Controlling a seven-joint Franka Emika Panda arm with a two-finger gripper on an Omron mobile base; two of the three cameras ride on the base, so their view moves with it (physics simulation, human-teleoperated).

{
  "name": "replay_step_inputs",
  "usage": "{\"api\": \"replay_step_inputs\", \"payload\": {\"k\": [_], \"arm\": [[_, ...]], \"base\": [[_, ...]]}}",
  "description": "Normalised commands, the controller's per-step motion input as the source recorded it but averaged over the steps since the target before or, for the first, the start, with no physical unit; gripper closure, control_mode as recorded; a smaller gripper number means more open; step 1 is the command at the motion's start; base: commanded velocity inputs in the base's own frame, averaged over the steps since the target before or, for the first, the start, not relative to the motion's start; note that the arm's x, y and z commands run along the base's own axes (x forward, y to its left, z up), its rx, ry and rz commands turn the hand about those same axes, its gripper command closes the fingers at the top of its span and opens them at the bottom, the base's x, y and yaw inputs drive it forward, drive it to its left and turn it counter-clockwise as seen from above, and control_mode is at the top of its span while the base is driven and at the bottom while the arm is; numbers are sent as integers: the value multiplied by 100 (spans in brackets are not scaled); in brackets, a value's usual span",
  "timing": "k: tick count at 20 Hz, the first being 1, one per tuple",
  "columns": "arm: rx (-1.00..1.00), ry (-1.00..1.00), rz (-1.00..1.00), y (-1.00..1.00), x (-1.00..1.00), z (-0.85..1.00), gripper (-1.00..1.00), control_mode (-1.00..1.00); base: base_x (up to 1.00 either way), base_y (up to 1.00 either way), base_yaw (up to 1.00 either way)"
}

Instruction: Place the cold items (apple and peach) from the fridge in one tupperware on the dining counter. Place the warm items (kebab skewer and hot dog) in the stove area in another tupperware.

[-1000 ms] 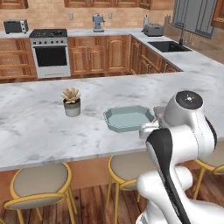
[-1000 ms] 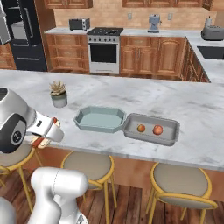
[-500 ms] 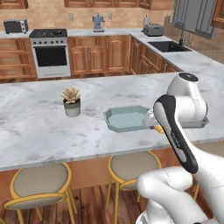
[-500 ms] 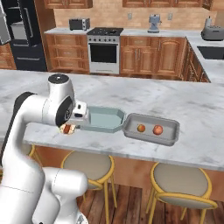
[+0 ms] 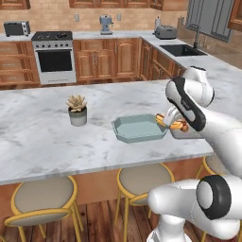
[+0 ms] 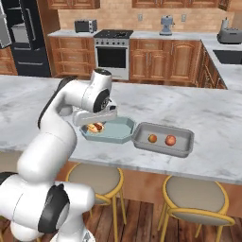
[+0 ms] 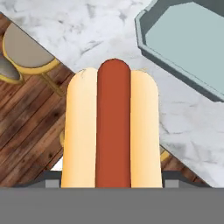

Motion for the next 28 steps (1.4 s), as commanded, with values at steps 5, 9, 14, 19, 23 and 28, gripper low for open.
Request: {"api": "replay_step_inputs", "payload": {"k": [5, 9, 14, 19, 23, 28], "arm": [[-2, 3, 40, 3, 75, -45, 100, -100], [0, 2, 27, 10, 68, -47, 100, -100], [0, 0, 13, 17, 66, -42, 100, -100], [0, -4, 6, 15, 59, -37, 100, -100], [0, -3, 0, 2, 51, -38, 100, -100], [0, -5, 1, 0, 48, -49, 100, -100]], "base": [[0, 0, 0], [0, 0, 0], [0, 0, 0], [0, 0, 0], [0, 0, 0], [0, 0, 0]]}}
